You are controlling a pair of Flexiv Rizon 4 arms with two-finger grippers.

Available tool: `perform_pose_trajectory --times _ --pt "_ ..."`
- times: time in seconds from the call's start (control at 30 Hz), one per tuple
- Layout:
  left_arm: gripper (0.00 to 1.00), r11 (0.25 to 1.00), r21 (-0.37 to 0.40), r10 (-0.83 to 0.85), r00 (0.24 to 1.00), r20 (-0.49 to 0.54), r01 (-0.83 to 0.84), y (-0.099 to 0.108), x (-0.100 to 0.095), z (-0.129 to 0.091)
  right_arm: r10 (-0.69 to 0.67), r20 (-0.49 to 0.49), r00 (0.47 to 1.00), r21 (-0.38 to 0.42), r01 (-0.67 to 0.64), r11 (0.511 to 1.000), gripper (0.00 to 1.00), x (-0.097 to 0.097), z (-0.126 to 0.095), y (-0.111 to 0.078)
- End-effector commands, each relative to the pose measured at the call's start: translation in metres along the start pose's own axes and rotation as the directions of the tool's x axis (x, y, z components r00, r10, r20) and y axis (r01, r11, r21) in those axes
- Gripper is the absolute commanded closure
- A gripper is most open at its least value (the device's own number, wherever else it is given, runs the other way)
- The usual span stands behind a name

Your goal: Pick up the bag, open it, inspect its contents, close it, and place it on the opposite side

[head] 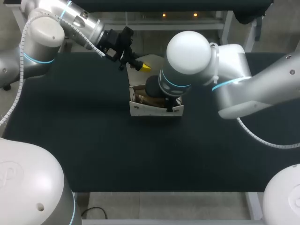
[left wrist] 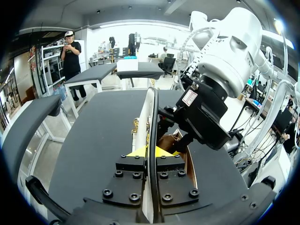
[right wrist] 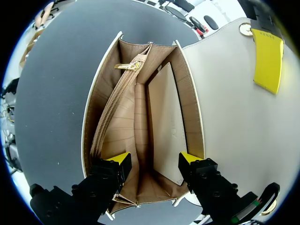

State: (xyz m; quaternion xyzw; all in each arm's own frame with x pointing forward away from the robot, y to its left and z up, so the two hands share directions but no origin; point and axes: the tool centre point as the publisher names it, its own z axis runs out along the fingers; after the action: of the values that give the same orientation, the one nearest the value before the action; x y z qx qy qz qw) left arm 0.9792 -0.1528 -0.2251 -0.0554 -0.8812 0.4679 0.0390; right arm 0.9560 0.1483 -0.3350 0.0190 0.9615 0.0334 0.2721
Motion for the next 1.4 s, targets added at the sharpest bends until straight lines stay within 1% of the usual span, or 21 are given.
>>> perform_pose_trajectory --times 0.03,1.4 --pt "1.0 1.0 0.002 -0.001 1.0 -0.009 0.001 0.0009 -0.0024 -0.0007 -0.001 -0.004 1.0 0.003 0.001 1.0 0.0 -0.0003 0.0038 -0.0006" --pt "1.0 1.0 -0.003 0.004 1.0 0.003 -0.004 0.0009 -0.0017 0.0008 0.004 -0.001 1.0 0.001 -0.004 1.0 0.0 -0.0024 0.005 -0.0009"
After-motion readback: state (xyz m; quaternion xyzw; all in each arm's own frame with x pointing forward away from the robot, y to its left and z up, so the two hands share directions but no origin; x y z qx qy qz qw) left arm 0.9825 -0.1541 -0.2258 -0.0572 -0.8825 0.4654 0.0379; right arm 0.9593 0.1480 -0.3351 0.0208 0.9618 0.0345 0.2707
